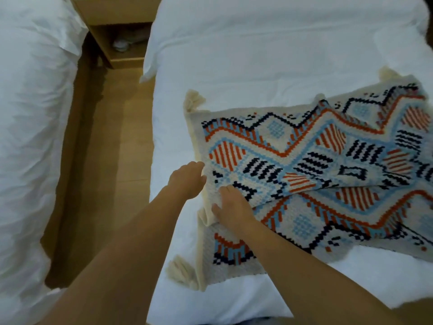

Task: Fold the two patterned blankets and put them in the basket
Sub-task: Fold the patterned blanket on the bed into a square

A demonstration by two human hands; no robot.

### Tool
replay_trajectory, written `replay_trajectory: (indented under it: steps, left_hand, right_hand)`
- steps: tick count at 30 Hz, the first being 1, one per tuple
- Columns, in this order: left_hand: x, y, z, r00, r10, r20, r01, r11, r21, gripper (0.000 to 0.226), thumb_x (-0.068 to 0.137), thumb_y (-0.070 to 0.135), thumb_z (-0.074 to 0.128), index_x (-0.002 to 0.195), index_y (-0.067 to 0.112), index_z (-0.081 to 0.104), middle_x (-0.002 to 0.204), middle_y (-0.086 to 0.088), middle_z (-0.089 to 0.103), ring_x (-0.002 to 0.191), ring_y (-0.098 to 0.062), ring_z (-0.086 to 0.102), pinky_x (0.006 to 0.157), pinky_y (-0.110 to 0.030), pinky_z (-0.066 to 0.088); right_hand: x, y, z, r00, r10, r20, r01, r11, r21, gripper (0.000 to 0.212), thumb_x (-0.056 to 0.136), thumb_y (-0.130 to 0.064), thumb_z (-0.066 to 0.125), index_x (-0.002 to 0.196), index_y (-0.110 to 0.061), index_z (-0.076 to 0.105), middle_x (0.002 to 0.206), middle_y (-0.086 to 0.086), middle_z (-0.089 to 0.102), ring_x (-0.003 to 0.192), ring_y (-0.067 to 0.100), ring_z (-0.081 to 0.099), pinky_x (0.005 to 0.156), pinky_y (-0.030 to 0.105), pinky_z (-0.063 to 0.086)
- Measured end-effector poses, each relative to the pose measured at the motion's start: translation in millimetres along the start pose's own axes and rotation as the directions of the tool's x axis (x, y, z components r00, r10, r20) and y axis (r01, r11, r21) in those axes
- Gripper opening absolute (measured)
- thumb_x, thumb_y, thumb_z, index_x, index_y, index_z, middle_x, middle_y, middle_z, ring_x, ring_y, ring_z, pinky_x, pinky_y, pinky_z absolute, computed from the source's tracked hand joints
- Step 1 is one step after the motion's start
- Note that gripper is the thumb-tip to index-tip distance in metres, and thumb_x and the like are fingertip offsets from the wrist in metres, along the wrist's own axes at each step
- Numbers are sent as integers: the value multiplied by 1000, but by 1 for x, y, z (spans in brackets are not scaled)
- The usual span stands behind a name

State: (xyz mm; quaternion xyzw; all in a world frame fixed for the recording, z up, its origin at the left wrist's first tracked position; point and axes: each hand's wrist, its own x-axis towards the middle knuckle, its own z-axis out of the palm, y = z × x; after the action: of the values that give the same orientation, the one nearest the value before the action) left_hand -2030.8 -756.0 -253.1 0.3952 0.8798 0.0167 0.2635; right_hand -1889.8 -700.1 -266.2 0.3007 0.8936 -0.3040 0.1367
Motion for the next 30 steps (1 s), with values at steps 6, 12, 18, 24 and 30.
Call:
replay_trajectory:
  steps: [6,12,18,24,30]
  left_hand:
    - [44,-22,-10,999,43,20,-43,999,4,41,98,31,37,135,12,38,137,-12,46,122,-30,46,97,-42,41]
    - [107,-53,-7,971,216,99,-219,976,19,44,98,30,37,138,9,34,139,-15,42,126,-32,43,101,-42,37]
    - [145,-104,-17,953,257,159,-269,961,64,51,98,30,37,145,11,26,146,-15,36,133,-31,36,106,-40,32]
    - [152,-105,-21,928,302,220,-337,931,143,52,99,32,36,145,12,24,147,-14,35,134,-30,35,105,-41,33]
    - [148,-98,-9,919,324,227,-345,937,61,51,98,29,40,143,8,28,143,-17,40,131,-32,39,104,-39,34]
  right_hand:
    - [28,-6,-1,978,207,-36,-205,978,46,46,93,-32,47,130,-8,37,134,10,39,127,26,35,101,35,37]
    - [66,-31,24,897,433,-86,-421,898,128,43,93,-32,44,127,-8,38,132,11,39,124,26,35,99,35,36]
    - [96,-69,41,839,527,-140,-490,841,227,52,94,-35,43,136,-7,31,139,13,35,129,29,31,105,37,33]
    - [84,-82,58,793,591,-146,-547,797,257,48,94,-34,43,133,-7,34,137,13,38,126,27,33,103,35,34]
    - [65,-88,76,719,676,-161,-614,726,310,45,94,-33,44,131,-9,35,133,10,38,124,26,33,98,35,38]
